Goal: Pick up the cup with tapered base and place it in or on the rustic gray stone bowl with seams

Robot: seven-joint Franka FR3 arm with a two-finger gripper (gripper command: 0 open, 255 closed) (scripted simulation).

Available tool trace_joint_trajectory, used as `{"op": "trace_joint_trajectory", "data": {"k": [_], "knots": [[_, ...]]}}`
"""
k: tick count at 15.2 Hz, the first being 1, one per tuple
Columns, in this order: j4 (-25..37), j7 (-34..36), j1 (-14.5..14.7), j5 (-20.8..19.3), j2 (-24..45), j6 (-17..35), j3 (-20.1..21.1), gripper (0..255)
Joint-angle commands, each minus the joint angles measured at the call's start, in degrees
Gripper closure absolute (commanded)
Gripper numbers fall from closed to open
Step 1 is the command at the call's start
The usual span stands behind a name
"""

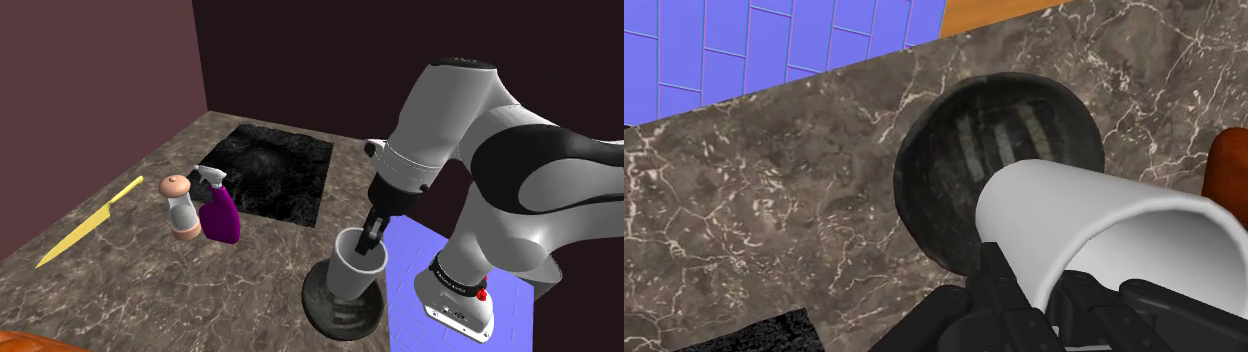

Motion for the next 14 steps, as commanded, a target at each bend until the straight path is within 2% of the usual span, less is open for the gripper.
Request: {"op": "trace_joint_trajectory", "data": {"k": [1, 4, 12, 13, 14], "knots": [[-1.2, -0.2, 0.2, 0.6, 0.4, 1.6, 0.6, 255], [-3.0, -0.5, 0.5, 1.6, 0.9, 3.9, 1.6, 255], [-3.0, -0.5, 0.5, 1.6, 0.9, 3.9, 1.6, 255], [-2.9, -0.4, 0.5, 1.6, 0.9, 3.9, 1.6, 0], [-2.9, -0.4, 0.5, 1.6, 0.9, 3.9, 1.6, 0]]}}
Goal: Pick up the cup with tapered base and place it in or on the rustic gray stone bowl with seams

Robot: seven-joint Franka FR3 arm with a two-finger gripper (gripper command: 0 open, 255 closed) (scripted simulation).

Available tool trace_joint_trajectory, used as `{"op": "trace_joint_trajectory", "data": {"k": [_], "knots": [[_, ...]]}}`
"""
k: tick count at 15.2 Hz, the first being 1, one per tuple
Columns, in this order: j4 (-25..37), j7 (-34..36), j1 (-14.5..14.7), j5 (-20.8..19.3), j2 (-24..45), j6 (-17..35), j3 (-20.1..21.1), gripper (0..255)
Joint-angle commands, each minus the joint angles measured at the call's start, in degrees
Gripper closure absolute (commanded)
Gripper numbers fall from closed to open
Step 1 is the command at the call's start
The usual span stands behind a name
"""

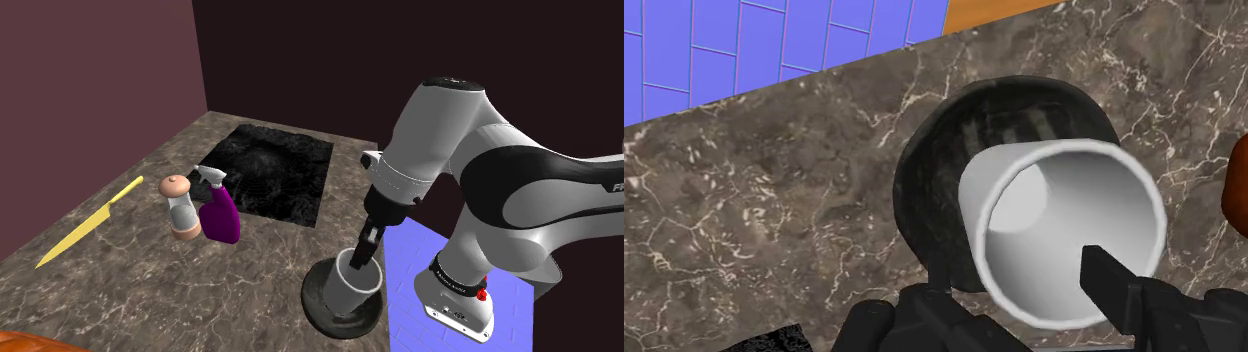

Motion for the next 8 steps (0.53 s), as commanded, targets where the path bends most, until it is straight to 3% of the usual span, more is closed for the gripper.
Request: {"op": "trace_joint_trajectory", "data": {"k": [1, 4, 8], "knots": [[0.0, 0.0, 0.0, 0.0, 0.0, 0.0, 0.0, 0], [0.0, 0.0, 0.0, 0.0, 0.0, 0.0, 0.0, 0], [5.5, 0.6, -0.9, -3.3, -2.5, -8.1, -3.6, 0]]}}
